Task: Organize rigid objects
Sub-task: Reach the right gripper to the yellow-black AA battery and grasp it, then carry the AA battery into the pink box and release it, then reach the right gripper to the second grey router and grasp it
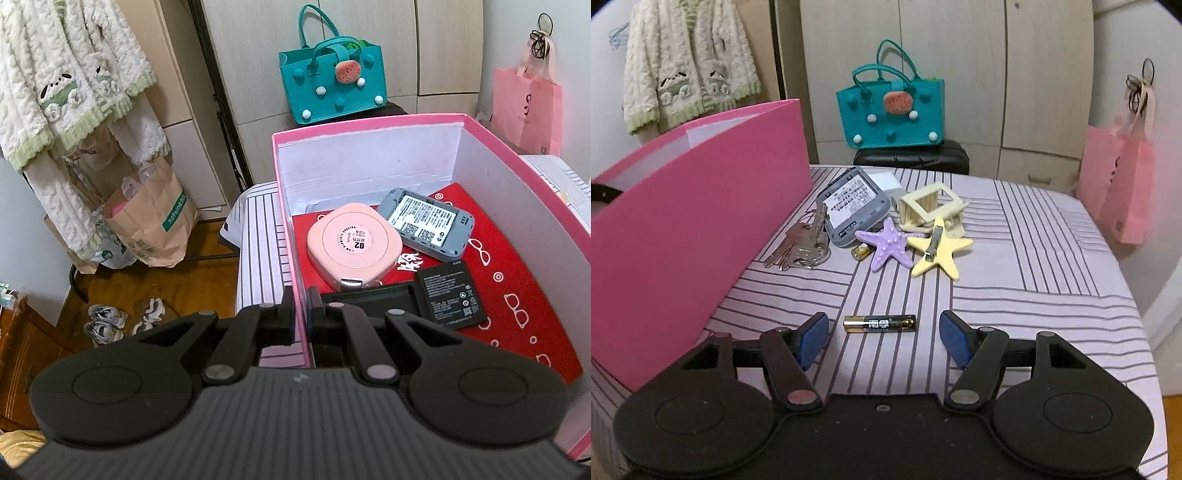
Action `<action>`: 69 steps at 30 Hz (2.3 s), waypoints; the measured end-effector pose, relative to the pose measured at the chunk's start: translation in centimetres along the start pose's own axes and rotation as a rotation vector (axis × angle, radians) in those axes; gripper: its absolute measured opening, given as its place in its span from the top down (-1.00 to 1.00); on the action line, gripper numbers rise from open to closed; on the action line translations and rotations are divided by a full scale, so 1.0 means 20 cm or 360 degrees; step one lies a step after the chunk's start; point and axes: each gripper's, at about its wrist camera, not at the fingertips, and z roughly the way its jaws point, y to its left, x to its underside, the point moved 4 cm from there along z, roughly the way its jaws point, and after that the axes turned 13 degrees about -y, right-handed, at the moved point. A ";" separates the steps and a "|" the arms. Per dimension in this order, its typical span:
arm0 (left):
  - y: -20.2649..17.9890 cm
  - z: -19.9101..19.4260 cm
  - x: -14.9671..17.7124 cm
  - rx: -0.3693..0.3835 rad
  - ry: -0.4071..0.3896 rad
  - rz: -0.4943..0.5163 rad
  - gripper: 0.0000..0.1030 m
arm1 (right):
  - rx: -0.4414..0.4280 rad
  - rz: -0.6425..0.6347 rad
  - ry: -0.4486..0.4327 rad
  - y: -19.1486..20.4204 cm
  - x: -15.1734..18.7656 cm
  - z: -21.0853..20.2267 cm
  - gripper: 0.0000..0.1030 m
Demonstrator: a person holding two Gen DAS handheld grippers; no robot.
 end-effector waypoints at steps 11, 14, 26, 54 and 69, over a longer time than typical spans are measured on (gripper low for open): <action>0.02 0.00 -0.01 0.0006 0.0001 -0.0015 0.90 | -0.0028 0.0194 -0.0016 -0.02 -0.12 0.00 0.06; 0.01 0.01 -0.01 -0.0005 0.0004 0.0008 0.90 | -0.0203 0.0210 -0.0165 0.05 -0.31 -0.05 0.06; 0.00 0.02 0.00 -0.0009 0.0009 0.0004 0.90 | -0.0829 -0.0302 -0.0038 0.60 -0.79 0.21 0.06; 0.00 0.01 0.01 0.0002 0.0002 -0.0021 0.90 | -0.0268 0.0188 -0.0082 -0.06 -0.50 0.17 -0.35; 0.00 0.02 0.00 0.0002 0.0006 -0.0019 0.89 | -0.0441 -0.0190 0.0001 0.00 -0.39 0.40 -0.30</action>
